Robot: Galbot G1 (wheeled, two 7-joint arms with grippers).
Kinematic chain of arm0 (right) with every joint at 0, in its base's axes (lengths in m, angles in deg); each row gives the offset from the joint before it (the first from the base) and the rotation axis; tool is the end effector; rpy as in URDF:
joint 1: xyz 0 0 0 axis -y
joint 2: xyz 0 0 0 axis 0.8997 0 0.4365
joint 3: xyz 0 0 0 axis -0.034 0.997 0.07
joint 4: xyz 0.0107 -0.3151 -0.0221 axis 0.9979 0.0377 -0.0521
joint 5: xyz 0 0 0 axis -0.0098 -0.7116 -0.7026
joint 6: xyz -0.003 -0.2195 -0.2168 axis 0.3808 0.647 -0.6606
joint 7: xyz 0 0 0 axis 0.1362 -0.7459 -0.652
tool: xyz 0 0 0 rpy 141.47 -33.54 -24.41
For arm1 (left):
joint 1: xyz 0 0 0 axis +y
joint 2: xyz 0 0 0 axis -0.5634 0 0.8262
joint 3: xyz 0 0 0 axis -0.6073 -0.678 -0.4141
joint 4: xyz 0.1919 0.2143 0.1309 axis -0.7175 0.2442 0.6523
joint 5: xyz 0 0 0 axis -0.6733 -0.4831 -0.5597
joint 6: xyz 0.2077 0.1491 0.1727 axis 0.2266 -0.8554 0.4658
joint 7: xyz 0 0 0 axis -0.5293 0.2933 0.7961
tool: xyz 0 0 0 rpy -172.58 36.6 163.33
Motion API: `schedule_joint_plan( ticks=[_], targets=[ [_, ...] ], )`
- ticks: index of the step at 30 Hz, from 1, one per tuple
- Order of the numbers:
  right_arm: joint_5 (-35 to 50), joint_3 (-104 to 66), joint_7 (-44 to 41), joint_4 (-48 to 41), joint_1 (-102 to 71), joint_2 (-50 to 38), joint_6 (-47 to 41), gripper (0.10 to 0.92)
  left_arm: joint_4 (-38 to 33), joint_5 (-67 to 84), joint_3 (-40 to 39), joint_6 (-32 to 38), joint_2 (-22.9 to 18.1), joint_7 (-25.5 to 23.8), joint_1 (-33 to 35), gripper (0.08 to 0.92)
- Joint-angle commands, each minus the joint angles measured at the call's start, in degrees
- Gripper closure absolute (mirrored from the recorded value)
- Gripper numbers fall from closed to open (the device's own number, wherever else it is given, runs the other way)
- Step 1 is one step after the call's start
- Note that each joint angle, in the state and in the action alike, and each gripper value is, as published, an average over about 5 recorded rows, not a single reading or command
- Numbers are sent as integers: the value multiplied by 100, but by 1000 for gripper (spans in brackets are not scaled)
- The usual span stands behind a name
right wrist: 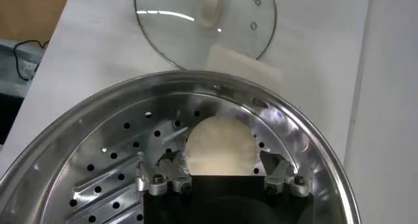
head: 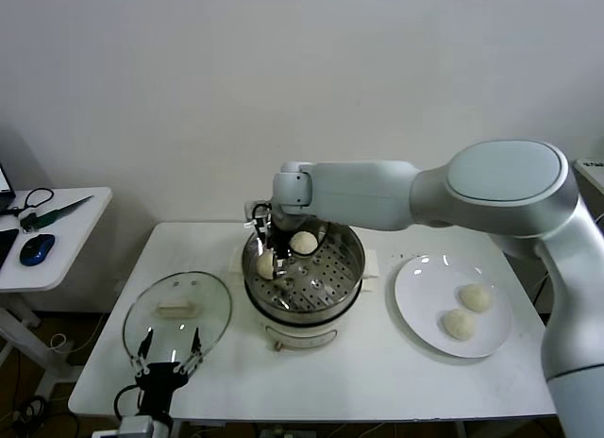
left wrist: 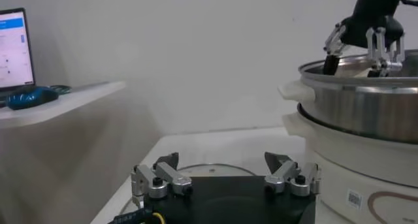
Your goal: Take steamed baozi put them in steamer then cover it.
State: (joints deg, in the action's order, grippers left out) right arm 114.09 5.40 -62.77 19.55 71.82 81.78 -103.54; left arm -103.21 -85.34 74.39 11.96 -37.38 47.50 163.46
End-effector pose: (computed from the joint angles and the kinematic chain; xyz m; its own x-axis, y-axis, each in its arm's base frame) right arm 0.4986 0.1899 -0.0850 -0.1438 -0.2429 0.9593 -0.9460 -0.2510 -0.2053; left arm 0.1038 0.0341 -0.3041 -0.9688 -0.1395 0.2048 -0.1152 0.9853 0.1262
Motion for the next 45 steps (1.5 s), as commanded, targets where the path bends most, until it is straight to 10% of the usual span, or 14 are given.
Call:
schedule_joint_plan(
  ticks=[1,19,45],
  targets=[
    [-171,69,-331,620,640,-645,348,204,-12,-4,3,-5,-7,-2,14,177],
    [-2345,1052,-1327,2127,1160,-5362,1300,203,-137,-48,-19,-27,-76,-10,32,177],
    [-3918,-1945,-1039,786,-2664,-5268,1057,203,-129,-194,56,-82,-127,-10,116,177]
  ],
)
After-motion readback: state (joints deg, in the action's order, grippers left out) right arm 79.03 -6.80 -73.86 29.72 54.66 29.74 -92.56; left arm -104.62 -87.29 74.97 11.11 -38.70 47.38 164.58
